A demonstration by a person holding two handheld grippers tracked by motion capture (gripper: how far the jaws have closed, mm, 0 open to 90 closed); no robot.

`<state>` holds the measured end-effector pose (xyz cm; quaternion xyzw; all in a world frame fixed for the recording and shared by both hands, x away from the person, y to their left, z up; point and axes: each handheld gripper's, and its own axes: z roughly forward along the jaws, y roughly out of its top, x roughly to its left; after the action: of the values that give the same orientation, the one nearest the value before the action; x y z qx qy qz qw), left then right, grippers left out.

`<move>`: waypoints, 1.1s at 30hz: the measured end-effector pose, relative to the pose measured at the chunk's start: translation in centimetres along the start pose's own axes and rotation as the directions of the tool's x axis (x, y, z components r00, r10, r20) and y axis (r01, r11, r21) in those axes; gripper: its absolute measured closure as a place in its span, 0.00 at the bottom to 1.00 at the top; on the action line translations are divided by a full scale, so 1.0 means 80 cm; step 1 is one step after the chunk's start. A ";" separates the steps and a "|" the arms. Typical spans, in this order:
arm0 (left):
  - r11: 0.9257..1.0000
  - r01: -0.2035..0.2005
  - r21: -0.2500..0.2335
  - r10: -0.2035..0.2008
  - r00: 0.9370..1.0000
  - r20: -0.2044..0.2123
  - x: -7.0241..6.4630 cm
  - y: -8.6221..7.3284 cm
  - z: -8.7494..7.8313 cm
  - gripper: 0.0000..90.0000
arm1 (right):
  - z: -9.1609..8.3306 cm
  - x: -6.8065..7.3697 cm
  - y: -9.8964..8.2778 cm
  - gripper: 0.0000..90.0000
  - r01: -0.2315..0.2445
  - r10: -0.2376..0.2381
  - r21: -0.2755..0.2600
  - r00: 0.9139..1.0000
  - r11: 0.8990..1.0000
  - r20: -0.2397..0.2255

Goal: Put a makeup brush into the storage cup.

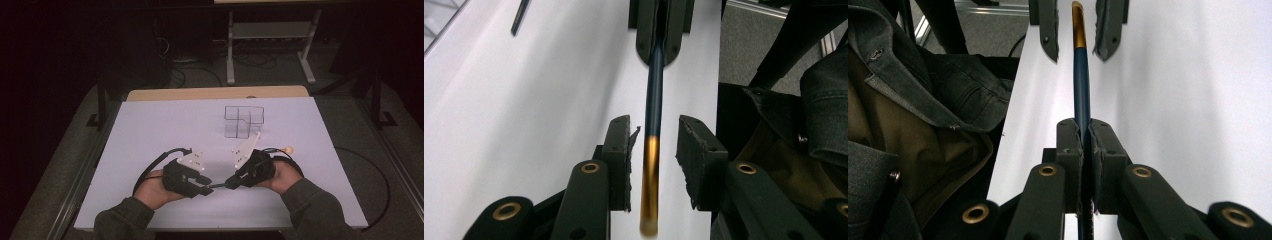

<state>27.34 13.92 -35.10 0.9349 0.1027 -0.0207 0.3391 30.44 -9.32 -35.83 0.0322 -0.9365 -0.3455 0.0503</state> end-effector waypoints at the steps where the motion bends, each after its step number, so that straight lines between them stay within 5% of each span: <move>1: 1.000 0.008 -0.003 -0.008 1.000 -0.003 0.000 -0.003 -0.001 0.74 | -0.001 0.000 -0.001 0.93 -0.001 0.001 -0.007 1.000 1.000 0.002; 12: 1.000 0.015 -0.013 -0.015 1.000 -0.016 0.002 -0.020 -0.007 0.76 | -0.006 0.002 -0.007 0.93 0.006 -0.005 -0.024 1.000 1.000 0.027; 19: 1.000 0.001 -0.006 -0.001 1.000 -0.009 0.002 -0.015 -0.004 0.91 | -0.007 0.002 -0.013 0.93 0.002 -0.001 -0.039 1.000 0.999 0.027; 33: 0.999 -0.046 0.022 0.046 0.999 0.005 -0.001 0.000 -0.006 0.93 | -0.003 0.006 -0.028 0.93 -0.012 0.013 -0.059 1.000 0.998 0.011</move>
<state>27.23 14.21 -34.70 0.9407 0.0800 -0.0163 0.3293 30.08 -11.19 -37.06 0.0229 -0.9264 -0.3728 0.0480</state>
